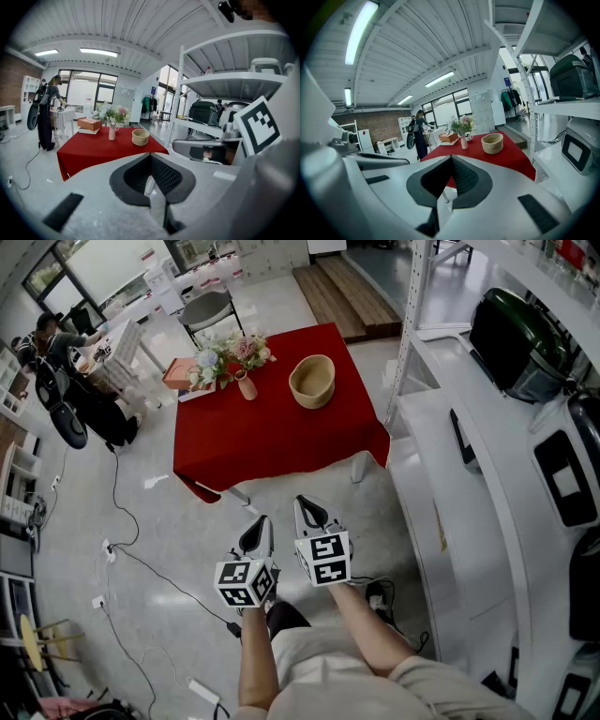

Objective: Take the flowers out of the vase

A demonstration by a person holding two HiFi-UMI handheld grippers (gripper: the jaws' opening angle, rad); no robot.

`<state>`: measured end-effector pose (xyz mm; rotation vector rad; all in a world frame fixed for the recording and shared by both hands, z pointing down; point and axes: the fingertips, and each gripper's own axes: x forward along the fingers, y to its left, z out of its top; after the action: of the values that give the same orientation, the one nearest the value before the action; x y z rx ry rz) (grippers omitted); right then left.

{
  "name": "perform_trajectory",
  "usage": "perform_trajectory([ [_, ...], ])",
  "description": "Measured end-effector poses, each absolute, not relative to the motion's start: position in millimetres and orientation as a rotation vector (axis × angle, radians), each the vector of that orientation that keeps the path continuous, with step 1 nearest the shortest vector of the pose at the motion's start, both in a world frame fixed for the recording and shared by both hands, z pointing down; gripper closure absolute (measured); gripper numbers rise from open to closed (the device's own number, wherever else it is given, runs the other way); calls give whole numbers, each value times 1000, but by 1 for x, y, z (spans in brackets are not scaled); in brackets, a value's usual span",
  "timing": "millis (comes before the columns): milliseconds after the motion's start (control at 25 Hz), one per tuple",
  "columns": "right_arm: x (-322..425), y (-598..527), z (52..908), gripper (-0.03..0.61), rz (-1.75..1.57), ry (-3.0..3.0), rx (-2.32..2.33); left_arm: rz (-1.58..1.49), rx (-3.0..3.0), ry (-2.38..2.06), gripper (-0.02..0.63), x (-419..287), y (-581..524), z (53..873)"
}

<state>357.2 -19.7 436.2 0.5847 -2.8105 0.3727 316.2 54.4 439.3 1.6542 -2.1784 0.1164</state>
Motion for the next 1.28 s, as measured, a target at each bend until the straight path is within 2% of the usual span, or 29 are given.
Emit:
perform_trajectory([
  [360,232,81,486,571,359,-2685,929,140,1919,-2011,604,183,146,464],
  [560,185,127,469,571,285,-2650,1070,173,2012,-1907,604,126,181,457],
  [720,169,139,447,572,184,-2658,1138,131,2063,-1883,604,97,187,445],
  [1000,157,130,433,571,219,-2702,1207,32,2104,-1866,604,68,162,430],
  [1280,117,63,434,571,231,-2757,1228,96,2158,-1850,604,43,107,433],
])
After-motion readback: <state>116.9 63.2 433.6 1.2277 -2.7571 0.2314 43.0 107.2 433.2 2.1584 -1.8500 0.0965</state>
